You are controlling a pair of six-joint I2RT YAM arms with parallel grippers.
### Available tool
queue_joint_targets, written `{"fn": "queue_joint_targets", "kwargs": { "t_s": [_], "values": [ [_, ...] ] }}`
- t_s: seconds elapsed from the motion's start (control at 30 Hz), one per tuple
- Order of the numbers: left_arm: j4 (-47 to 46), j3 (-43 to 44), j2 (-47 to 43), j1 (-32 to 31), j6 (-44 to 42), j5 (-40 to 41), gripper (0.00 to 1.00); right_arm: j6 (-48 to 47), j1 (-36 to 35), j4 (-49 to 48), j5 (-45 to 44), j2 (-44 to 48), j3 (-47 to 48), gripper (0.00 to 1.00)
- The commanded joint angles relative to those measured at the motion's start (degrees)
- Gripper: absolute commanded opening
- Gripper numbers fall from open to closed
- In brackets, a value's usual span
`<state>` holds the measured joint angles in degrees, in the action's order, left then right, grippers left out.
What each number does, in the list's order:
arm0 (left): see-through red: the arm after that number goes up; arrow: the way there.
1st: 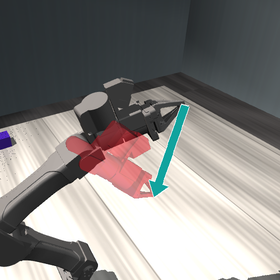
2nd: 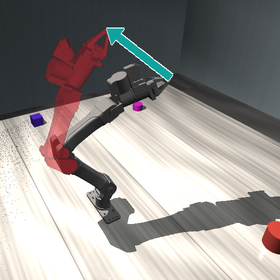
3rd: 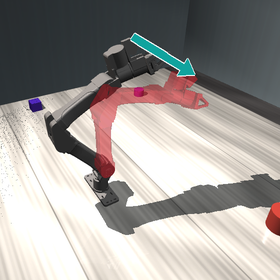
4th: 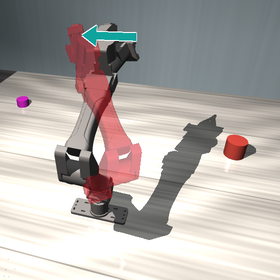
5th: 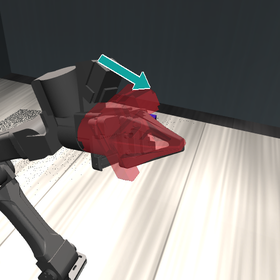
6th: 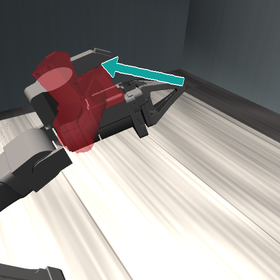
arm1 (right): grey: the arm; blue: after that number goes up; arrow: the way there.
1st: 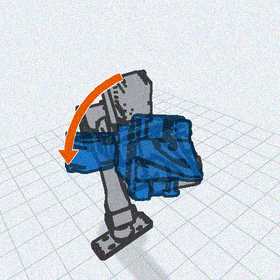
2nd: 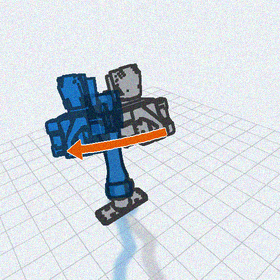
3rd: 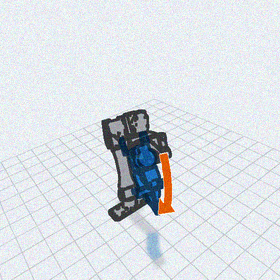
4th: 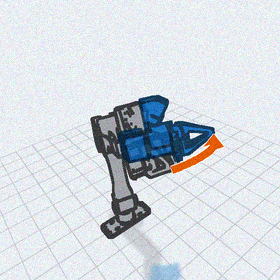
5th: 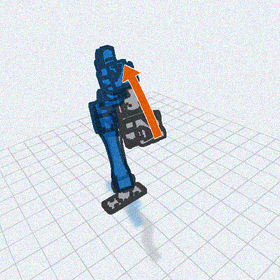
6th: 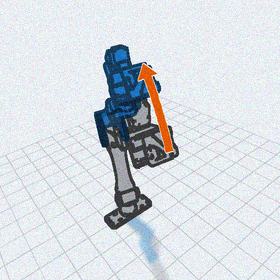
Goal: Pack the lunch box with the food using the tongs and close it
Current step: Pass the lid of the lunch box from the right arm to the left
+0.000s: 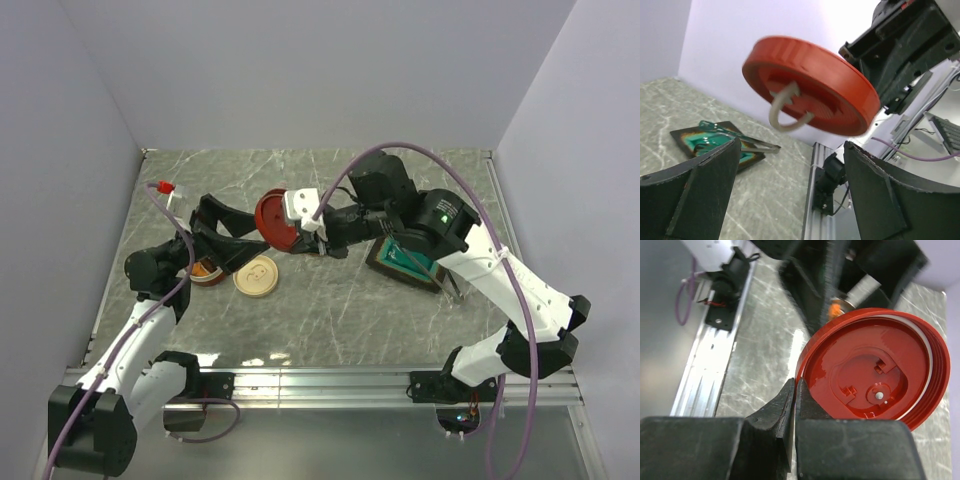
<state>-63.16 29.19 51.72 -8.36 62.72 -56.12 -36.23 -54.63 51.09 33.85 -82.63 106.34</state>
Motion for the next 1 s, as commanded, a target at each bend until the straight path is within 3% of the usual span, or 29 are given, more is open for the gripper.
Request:
{"fn": "queue_joint_targets", "kwargs": {
  "t_s": [0.0,0.6,0.97],
  "values": [
    [-5.22,0.08,-0.66,-0.87,2.93,1.8,0.88,-2.53,-2.75,0.85,0.61,0.36,2.64,0.0],
    [-6.37,1.04,-1.98,-2.63,3.9,0.22,0.77,0.02,-5.75,-0.2,-0.01,-0.87,6.42,0.0],
    [-6.89,3.15,-1.89,-3.42,5.48,-0.92,0.59,-0.6,-6.19,-0.38,-0.8,-0.95,5.36,0.0]
  ]
}}
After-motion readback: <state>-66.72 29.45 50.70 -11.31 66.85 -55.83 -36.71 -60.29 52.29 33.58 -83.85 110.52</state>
